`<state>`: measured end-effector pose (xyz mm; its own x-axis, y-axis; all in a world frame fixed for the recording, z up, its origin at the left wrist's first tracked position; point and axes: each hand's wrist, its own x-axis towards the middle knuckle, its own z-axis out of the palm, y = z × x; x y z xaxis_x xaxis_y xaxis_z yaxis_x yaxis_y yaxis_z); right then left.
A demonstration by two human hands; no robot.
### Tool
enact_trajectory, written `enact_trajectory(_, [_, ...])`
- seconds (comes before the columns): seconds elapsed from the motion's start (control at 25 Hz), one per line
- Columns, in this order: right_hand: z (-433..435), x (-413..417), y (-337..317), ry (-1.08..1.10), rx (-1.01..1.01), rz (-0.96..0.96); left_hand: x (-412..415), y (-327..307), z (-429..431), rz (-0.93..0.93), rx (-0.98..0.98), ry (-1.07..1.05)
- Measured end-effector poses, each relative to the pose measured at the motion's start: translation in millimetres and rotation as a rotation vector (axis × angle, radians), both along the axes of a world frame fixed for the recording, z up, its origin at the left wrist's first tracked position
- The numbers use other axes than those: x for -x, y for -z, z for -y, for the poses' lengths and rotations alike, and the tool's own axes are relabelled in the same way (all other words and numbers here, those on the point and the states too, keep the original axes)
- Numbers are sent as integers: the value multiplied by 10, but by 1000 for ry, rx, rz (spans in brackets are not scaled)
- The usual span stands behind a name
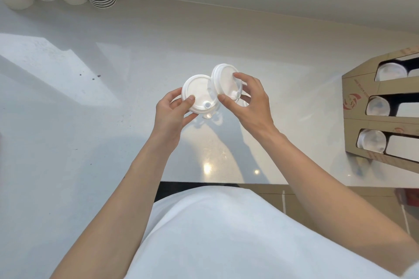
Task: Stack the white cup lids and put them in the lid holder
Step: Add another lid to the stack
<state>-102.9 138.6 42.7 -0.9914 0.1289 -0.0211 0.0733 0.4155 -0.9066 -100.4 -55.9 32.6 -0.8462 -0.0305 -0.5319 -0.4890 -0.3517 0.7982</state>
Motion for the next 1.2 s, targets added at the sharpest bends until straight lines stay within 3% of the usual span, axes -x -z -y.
enact_trajectory(0.4, [-137,-205,-112,-31,53,-121,-113,-199,-332,-114,-37,55])
enact_trajectory(0.84, [-524,-223,-272,102,303,-88,-186,-361,-834,-138,-46,53])
enact_trajectory(1.2, [-755,-211,-269,149,306,-90,-243,-415,-1039,-225,-16,114])
